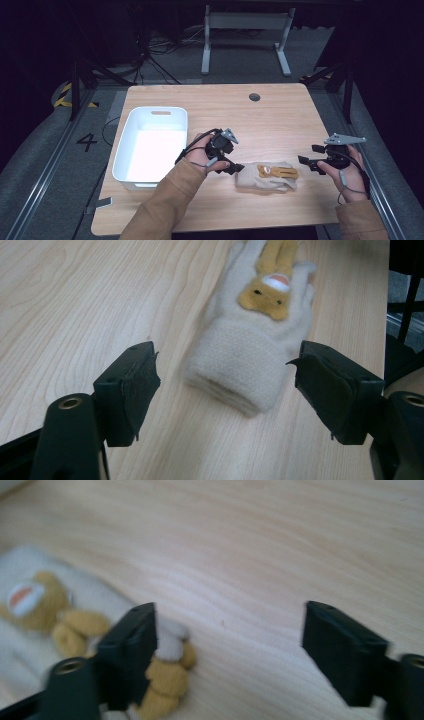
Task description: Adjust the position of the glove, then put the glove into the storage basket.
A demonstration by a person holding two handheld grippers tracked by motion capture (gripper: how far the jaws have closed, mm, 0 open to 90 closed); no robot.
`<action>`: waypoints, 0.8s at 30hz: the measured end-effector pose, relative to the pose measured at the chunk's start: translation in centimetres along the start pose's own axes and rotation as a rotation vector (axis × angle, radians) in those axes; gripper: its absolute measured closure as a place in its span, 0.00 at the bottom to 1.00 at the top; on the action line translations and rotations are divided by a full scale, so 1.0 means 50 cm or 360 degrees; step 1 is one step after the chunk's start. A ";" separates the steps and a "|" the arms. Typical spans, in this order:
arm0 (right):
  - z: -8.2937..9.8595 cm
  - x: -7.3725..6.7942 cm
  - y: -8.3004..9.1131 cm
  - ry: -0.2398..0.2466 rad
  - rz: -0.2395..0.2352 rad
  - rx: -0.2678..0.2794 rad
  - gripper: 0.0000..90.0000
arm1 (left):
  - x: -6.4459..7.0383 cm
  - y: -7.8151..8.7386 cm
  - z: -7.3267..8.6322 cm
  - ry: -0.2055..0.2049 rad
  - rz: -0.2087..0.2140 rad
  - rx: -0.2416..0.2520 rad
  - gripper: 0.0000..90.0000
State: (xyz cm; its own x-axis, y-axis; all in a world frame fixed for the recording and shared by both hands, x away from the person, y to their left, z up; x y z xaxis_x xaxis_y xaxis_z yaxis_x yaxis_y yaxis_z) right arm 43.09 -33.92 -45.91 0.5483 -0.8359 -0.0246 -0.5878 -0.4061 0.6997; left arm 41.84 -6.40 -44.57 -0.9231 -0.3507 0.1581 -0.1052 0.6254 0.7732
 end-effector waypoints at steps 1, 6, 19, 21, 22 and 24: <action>0.005 -0.001 -0.004 0.0000 -0.0019 -0.0012 0.21 | -0.001 -0.004 -0.001 -0.0021 -0.0022 0.0001 0.30; 0.008 0.011 -0.003 -0.0017 0.0015 -0.0007 0.26 | 0.000 -0.008 -0.006 -0.0026 -0.0020 0.0021 0.29; 0.030 0.049 -0.003 0.0069 0.0046 -0.0003 0.39 | 0.028 -0.041 -0.028 -0.0073 0.0025 0.0103 0.30; 0.031 0.054 -0.002 0.0047 0.0048 0.0017 0.38 | 0.031 -0.046 -0.031 -0.0075 0.0031 0.0118 0.30; 0.036 0.058 -0.003 0.0027 0.0048 0.0013 0.36 | 0.033 -0.050 -0.032 -0.0074 0.0037 0.0118 0.29; 0.037 0.060 -0.004 0.0022 0.0051 0.0011 0.36 | 0.034 -0.054 -0.034 -0.0081 0.0035 0.0126 0.29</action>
Point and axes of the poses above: each handheld gripper's, and its own axes: y roughly backward along the jaws, z roughly out of its underside, x roughly to its right, the point moved 9 cm from there along -y, roughly forward along the jaws, and after that the axes turned 3 degrees about -x, right-handed, at the moved point
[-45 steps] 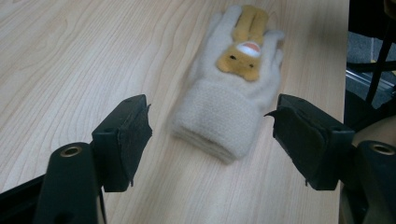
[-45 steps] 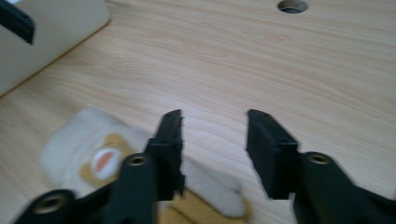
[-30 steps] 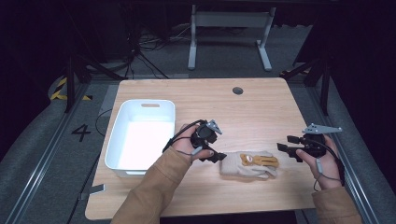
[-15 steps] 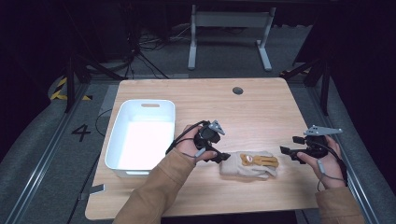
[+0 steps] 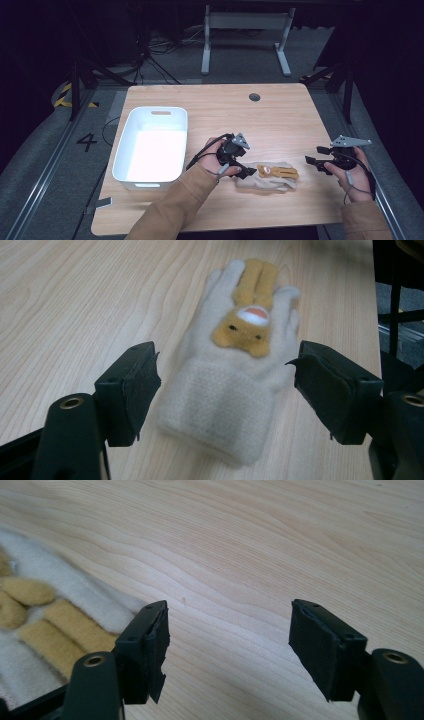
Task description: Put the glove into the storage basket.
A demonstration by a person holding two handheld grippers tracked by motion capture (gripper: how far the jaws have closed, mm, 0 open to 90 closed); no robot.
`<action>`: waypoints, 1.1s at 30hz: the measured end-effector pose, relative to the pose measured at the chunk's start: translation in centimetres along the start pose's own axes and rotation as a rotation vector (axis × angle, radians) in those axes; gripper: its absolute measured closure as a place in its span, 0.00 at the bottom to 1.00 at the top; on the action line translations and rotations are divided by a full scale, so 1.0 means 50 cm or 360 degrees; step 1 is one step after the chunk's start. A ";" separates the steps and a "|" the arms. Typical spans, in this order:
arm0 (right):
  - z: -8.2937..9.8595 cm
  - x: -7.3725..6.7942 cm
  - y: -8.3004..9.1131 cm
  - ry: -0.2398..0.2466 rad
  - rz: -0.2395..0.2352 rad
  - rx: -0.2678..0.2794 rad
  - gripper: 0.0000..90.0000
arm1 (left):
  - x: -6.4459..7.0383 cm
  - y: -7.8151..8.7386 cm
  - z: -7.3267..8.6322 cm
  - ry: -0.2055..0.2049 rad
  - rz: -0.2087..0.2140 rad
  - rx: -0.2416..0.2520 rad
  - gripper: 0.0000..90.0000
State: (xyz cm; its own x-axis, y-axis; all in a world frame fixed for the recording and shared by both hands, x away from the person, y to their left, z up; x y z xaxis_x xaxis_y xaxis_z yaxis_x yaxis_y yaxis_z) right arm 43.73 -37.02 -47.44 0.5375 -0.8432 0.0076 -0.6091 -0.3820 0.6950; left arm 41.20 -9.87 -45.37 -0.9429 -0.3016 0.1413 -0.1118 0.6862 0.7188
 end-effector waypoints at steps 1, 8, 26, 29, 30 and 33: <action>0.002 0.002 0.000 -0.0006 0.0006 0.0001 0.36 | 0.001 -0.003 -0.001 0.0003 0.0004 0.0014 0.29; 0.001 0.005 0.002 -0.0033 -0.0013 0.0027 0.36 | 0.013 -0.033 0.003 -0.0137 0.0088 0.0153 0.29; 0.005 0.000 -0.004 -0.0074 -0.0045 0.0014 0.34 | 0.000 -0.103 0.040 -0.0169 0.0138 0.0038 0.22; 0.007 0.002 -0.005 -0.0077 -0.0040 0.0012 0.34 | 0.006 -0.112 0.039 -0.0191 0.0150 0.0037 0.21; 0.008 0.001 -0.006 -0.0082 -0.0042 0.0009 0.34 | 0.010 -0.117 0.037 -0.0224 0.0141 0.0043 0.21; 0.009 0.000 -0.007 -0.0087 -0.0043 0.0006 0.34 | 0.012 -0.121 0.038 -0.0238 0.0149 0.0040 0.20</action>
Point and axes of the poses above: each handheld gripper's, and its own axes: y roughly backward along the jaws, z roughly out of its underside, x roughly to its right, the point moved 9 cm from there along -y, roughly forward along the jaws, and after that the axes turned 3 degrees about -x, right-handed, at the moved point
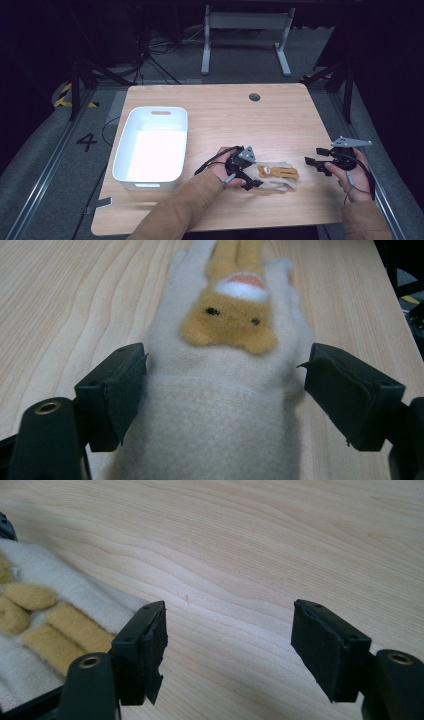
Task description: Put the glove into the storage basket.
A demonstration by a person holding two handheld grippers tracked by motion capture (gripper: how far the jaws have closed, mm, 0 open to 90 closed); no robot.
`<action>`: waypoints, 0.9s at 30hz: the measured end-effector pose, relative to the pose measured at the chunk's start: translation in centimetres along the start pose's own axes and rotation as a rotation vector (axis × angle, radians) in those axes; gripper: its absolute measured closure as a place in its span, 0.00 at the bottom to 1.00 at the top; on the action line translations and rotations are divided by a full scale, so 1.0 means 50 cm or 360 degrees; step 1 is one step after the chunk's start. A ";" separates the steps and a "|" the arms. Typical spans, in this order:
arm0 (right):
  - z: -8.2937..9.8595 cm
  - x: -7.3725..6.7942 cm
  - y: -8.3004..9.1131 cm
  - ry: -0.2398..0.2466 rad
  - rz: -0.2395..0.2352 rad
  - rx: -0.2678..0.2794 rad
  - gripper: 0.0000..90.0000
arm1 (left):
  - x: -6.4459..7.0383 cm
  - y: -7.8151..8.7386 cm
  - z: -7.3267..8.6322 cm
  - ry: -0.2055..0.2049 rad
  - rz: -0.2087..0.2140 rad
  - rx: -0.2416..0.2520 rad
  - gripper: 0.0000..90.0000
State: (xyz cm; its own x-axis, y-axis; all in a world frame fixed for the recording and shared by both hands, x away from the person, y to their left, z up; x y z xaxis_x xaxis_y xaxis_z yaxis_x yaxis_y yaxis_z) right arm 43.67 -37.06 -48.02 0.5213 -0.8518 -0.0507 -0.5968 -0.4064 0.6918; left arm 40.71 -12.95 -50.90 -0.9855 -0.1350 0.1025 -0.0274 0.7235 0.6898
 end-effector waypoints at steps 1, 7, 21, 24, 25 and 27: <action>0.001 -0.001 0.000 -0.0002 -0.0002 -0.0005 0.34 | -0.002 -0.002 0.001 -0.0018 0.0006 -0.0002 0.20; 0.009 0.002 0.001 -0.0017 -0.0004 -0.0005 0.34 | -0.003 -0.024 0.004 -0.0014 0.0028 -0.0015 0.18; 0.019 0.003 0.000 -0.0040 -0.0009 -0.0021 0.34 | -0.001 -0.062 0.006 -0.0067 -0.0059 -0.0121 0.17; 0.019 0.003 -0.001 -0.0039 -0.0009 -0.0021 0.34 | -0.001 -0.067 0.003 -0.0076 -0.0067 -0.0104 0.16; 0.020 0.004 -0.001 -0.0041 -0.0006 -0.0022 0.34 | -0.002 -0.068 0.003 -0.0075 -0.0072 -0.0106 0.16; 0.022 0.005 -0.001 -0.0050 -0.0004 -0.0029 0.34 | -0.004 -0.071 0.000 -0.0078 -0.0080 -0.0107 0.15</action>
Point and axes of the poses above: each handheld gripper's, and its own axes: y roughly backward along the jaws, z roughly out of its underside, x roughly to its right, the point moved 9 cm from there along -y, roughly forward along the jaws, and after that the axes turned 3 degrees about -x, right-handed, at the moved point
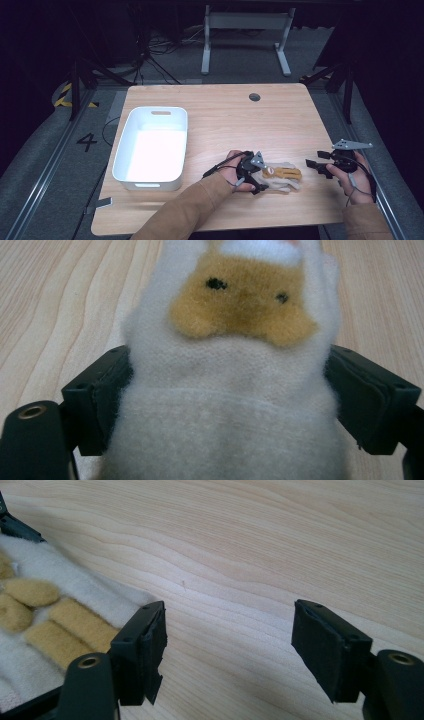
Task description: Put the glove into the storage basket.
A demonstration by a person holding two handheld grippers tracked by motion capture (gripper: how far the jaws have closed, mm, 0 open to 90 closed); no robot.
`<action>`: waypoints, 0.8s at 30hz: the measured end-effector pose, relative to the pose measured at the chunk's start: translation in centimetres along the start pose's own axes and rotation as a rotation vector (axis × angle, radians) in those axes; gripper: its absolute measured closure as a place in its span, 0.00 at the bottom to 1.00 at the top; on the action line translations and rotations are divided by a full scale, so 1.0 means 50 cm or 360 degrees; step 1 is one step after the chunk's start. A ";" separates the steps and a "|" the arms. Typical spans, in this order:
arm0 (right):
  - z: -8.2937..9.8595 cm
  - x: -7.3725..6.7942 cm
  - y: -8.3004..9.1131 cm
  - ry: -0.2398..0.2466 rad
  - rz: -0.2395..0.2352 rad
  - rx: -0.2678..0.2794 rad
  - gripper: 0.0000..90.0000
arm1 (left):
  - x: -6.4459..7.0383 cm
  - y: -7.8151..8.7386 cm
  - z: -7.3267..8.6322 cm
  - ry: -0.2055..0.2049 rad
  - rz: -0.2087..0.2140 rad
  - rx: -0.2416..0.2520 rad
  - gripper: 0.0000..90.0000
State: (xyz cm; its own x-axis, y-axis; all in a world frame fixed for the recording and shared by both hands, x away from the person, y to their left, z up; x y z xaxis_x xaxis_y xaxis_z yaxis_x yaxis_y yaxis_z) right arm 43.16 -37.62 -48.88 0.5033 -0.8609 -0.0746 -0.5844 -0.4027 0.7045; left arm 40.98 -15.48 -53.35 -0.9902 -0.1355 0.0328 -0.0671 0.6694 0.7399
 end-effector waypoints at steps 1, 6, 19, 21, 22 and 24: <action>0.000 0.000 0.000 0.0000 0.0000 0.0000 0.34 | 0.000 0.000 0.000 0.0000 0.0000 0.0000 0.14; 0.004 0.004 -0.002 0.0000 0.0007 -0.0008 0.34 | 0.003 -0.005 -0.001 0.0000 -0.0023 -0.0027 0.11; 0.011 -0.005 -0.019 -0.0026 -0.0037 -0.0030 0.34 | 0.006 0.000 -0.009 0.0018 -0.0039 0.0055 0.50; 0.012 -0.004 -0.022 -0.0010 -0.0035 -0.0039 0.34 | 0.006 0.000 -0.010 0.0027 -0.0045 0.0053 0.52; 0.012 -0.005 -0.021 -0.0016 -0.0037 -0.0039 0.34 | 0.007 0.000 -0.010 0.0030 -0.0042 0.0055 0.53; 0.009 -0.003 -0.018 -0.0024 -0.0033 -0.0021 0.34 | 0.007 0.000 -0.011 0.0069 -0.0047 0.0066 0.59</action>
State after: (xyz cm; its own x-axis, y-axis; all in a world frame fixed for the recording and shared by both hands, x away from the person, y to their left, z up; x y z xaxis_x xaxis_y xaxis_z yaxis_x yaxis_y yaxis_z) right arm 43.34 -37.27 -49.82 0.5052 -0.8572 -0.0998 -0.5654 -0.4161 0.7122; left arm 40.70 -15.93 -52.94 -0.9816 -0.1865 0.0412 -0.1020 0.6941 0.7126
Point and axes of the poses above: each handheld gripper's, and its own axes: y roughly backward along the jaws, z roughly out of its underside, x roughly to its right, the point moved 9 cm from there along -y, roughly forward along the jaws, and after that the axes turned 3 degrees about -x, right-handed, at the moved point
